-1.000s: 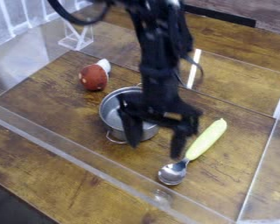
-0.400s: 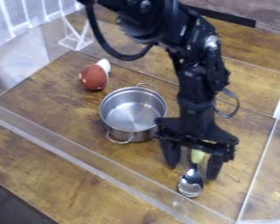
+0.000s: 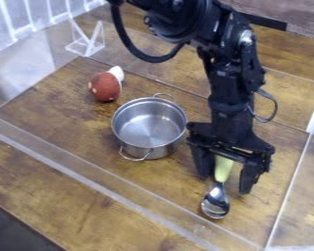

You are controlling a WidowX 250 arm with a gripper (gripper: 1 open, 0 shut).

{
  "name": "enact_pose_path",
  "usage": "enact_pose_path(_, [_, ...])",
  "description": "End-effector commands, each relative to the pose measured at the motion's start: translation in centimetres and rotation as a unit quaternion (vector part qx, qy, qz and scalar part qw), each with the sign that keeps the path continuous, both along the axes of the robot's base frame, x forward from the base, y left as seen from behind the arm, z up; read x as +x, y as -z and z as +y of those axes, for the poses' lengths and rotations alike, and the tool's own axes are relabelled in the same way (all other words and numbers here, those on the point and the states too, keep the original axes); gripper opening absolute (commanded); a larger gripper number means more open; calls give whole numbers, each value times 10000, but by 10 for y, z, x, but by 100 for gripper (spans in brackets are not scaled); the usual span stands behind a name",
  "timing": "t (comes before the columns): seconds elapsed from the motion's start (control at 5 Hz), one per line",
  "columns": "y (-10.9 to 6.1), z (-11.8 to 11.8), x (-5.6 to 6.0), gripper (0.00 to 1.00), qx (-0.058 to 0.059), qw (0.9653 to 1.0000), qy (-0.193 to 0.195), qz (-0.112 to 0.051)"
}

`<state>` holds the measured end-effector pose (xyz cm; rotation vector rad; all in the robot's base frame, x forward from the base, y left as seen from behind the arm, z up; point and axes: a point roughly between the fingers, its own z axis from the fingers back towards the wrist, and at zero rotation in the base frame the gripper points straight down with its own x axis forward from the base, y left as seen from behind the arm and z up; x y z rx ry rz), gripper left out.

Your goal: Move the green spoon to the left

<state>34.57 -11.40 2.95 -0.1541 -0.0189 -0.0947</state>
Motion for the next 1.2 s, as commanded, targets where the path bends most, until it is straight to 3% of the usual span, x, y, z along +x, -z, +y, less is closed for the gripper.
enact_pose_path(0.0, [-6, 1, 2, 100, -32, 9997, 214, -76])
enact_pose_path(0.2, [-5, -2, -3, 100, -40, 9992, 395, 7])
enact_pose_path(1.0, [0, 12, 2, 100, -91, 9995, 6, 319])
